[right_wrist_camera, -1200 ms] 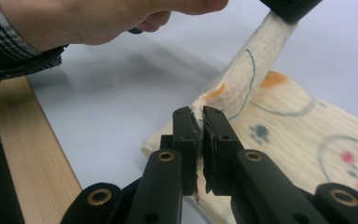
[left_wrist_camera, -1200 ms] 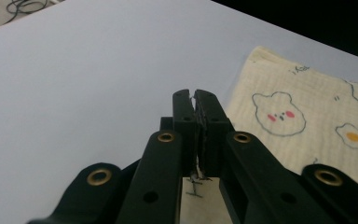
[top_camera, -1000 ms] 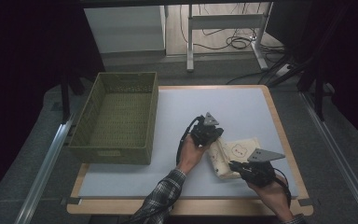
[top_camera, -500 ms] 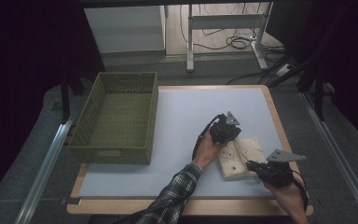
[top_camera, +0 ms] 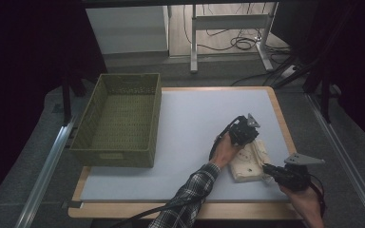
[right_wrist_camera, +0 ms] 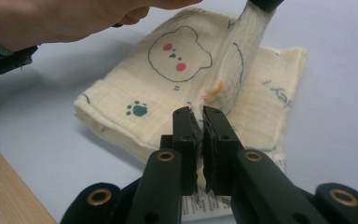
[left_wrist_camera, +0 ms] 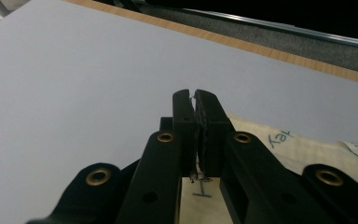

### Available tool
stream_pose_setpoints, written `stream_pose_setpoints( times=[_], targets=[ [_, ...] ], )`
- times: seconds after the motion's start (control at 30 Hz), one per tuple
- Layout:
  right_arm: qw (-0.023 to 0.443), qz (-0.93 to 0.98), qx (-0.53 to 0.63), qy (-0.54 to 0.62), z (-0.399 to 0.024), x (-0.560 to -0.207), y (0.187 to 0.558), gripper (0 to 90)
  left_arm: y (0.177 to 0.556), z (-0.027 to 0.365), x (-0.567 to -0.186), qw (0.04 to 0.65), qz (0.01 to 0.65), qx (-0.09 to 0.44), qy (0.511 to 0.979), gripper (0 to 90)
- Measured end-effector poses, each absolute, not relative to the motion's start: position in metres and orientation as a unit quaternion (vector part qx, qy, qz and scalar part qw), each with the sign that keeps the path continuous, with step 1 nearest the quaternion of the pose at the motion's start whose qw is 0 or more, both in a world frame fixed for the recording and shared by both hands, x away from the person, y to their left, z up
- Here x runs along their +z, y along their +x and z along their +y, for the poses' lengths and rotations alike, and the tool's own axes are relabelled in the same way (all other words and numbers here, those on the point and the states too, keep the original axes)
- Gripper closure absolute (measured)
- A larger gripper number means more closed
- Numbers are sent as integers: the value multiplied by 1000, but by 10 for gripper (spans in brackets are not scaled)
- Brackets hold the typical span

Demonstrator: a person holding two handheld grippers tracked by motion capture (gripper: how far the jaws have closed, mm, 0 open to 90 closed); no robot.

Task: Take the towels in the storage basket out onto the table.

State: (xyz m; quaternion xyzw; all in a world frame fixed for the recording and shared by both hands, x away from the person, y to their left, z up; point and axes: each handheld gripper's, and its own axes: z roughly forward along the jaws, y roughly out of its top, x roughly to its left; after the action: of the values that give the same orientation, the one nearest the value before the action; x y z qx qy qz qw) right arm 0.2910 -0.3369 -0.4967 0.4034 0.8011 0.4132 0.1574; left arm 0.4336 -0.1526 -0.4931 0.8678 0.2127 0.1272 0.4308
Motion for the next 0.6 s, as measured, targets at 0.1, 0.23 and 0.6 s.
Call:
stream_pose_setpoints(
  times=[0.1, 0.23, 0.6],
  targets=[
    [158, 800, 409, 409, -341, -500, 291, 842, 434, -159, -495, 426, 210, 127, 871, 876],
    [163, 796, 412, 411, -345, -503, 290, 840, 435, -165, -498, 420, 212, 126, 873, 874],
    [190, 795, 393, 422, -355, -502, 287, 650, 439, -160, -491, 450, 249, 112, 850, 476]
  ],
)
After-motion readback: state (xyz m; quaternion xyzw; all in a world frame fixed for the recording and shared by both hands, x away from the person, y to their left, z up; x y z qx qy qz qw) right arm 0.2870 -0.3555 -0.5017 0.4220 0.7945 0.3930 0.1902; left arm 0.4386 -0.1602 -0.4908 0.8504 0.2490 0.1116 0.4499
